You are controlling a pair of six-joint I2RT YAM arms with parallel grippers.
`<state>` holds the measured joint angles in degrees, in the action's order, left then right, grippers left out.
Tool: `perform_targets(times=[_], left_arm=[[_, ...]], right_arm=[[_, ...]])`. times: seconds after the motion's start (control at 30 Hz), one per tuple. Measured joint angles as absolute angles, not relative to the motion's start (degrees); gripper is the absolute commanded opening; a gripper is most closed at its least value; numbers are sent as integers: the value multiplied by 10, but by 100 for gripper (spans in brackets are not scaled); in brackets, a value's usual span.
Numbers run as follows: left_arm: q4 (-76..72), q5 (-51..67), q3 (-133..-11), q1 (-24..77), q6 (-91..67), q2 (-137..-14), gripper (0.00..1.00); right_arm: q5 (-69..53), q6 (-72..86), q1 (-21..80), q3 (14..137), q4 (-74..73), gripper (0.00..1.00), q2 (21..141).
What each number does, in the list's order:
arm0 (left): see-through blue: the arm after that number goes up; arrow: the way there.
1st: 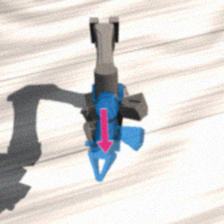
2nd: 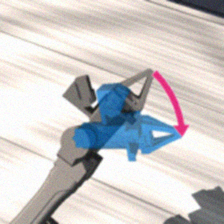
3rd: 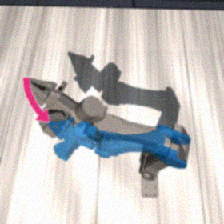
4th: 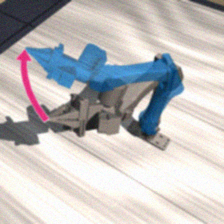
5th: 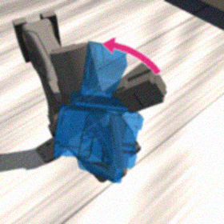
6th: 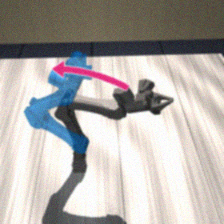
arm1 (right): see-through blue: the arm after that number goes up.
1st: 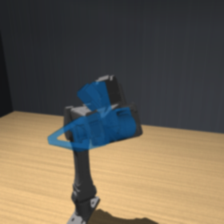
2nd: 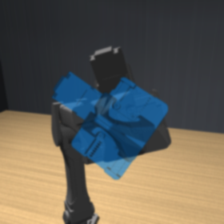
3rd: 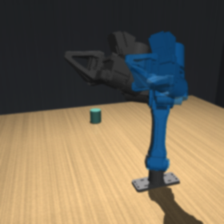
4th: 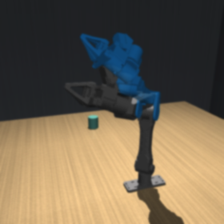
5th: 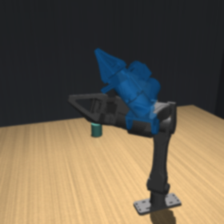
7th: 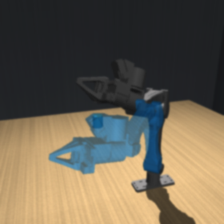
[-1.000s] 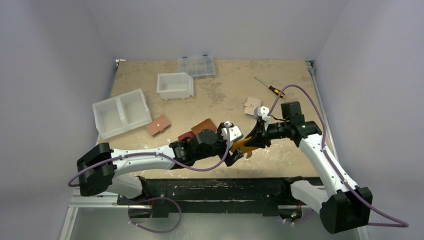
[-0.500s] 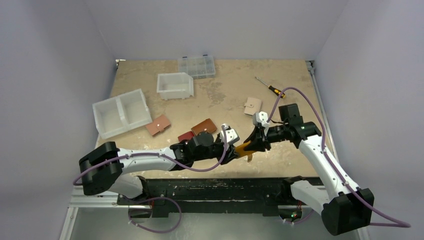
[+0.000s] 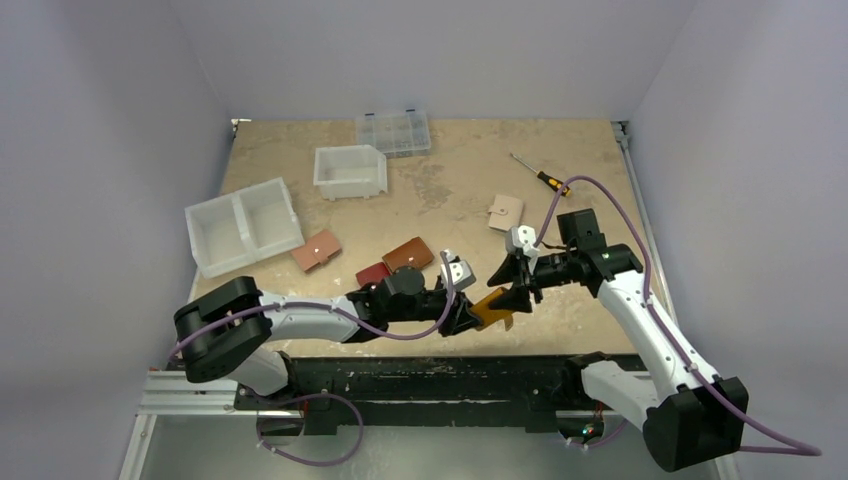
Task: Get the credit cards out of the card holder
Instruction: Open the card holder.
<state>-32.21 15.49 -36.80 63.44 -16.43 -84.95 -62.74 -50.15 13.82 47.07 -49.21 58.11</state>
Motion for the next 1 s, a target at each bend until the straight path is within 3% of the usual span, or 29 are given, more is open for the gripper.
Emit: perform_targets(times=[0.13,0.4,1.0], left_arm=[[-380,163,-316,634,-218,-850,0],[-435,182,-227,621,-253,-830,0],[-464,238,-228,602,-210,-766,0]], right_arm=[[-657,-502,139,471,-482,75,578],[-684,-554,139,473,-517,90,578],[-687,-599,142,472,-537,93,566]])
